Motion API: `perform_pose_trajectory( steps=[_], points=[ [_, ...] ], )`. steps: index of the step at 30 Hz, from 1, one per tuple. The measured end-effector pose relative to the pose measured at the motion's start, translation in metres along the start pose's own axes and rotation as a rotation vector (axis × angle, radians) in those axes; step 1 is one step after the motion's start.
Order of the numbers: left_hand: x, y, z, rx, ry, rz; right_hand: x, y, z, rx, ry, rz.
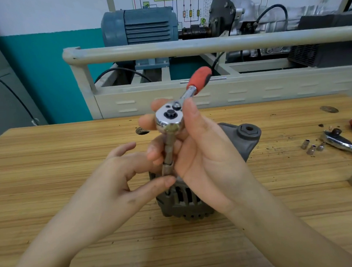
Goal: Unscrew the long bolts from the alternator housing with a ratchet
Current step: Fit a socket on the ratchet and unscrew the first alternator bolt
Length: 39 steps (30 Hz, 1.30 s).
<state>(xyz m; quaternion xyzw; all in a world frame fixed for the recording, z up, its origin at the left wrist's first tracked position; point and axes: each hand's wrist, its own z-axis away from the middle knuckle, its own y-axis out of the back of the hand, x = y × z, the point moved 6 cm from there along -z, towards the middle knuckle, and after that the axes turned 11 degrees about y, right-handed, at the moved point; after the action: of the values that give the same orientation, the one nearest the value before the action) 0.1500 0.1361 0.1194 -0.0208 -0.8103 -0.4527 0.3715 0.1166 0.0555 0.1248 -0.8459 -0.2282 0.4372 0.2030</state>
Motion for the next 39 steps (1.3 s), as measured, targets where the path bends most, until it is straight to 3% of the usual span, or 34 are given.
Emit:
perform_pose_trajectory(
  steps=[8, 16, 23, 30, 39],
  points=[
    [-0.0041, 0.0007, -0.0012, 0.106, 0.053, -0.025, -0.0072, 0.0066, 0.0034, 0.09, 0.086, -0.011],
    [-0.0009, -0.0005, -0.0019, -0.055, 0.018, 0.029, 0.0012, 0.001, -0.0004, 0.016, -0.011, -0.032],
    [-0.0038, 0.0023, -0.002, 0.116, 0.061, -0.015, -0.0048, 0.0054, 0.0023, 0.051, 0.063, -0.042],
    [0.0009, -0.0007, -0.0017, 0.003, -0.007, 0.004, 0.0001, 0.0014, 0.0002, 0.025, 0.001, -0.035],
    [-0.0039, 0.0016, -0.0027, 0.068, 0.059, 0.011, -0.0031, 0.0042, 0.0025, 0.068, 0.066, -0.049]
  ],
)
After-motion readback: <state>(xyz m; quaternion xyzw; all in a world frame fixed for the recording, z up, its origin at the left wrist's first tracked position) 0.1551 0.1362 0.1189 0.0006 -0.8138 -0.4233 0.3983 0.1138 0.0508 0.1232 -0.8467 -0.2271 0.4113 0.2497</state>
